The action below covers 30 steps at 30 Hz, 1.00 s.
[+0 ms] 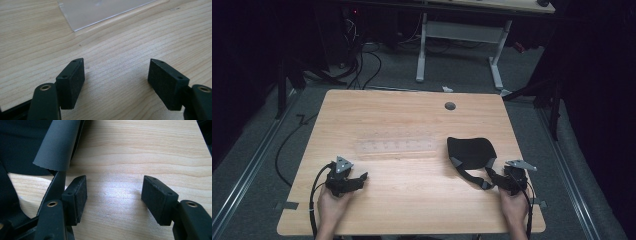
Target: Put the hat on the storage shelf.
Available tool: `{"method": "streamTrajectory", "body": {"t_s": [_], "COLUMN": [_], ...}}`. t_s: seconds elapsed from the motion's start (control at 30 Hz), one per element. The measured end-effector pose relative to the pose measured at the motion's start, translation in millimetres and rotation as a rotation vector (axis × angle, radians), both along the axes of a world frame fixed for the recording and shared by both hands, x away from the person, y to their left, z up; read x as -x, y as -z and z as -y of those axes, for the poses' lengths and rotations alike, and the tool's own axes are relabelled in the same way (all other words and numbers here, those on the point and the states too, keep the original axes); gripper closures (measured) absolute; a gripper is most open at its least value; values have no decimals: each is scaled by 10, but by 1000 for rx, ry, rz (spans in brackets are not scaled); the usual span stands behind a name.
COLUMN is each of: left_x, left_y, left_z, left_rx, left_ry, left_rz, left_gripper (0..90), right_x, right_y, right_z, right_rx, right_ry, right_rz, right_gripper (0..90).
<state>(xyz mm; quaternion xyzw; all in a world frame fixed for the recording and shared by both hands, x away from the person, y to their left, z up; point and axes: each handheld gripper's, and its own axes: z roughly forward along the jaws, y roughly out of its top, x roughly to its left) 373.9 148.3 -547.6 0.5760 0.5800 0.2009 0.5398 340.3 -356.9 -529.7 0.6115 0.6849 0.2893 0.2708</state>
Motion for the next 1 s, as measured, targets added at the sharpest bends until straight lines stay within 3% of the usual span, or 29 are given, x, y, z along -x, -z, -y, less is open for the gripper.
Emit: {"method": "streamTrajectory", "body": {"t_s": [0.63, 0.83, 1.0], "left_x": [0, 0, 0], "left_y": [0, 0, 0], "left_z": [0, 0, 1], "left_rx": [-1, -1, 0], "left_ry": [0, 0, 0], "left_rz": [0, 0, 0], "left_gripper": [301, 301, 301], "right_x": [-2, 17, 64], "right_y": [0, -4, -13], "right_z": [0, 32, 79], "right_rx": [-4, -10, -43], "right_ry": [0, 4, 18], "right_rz": [0, 3, 7], "right_gripper": [378, 422, 430]}}
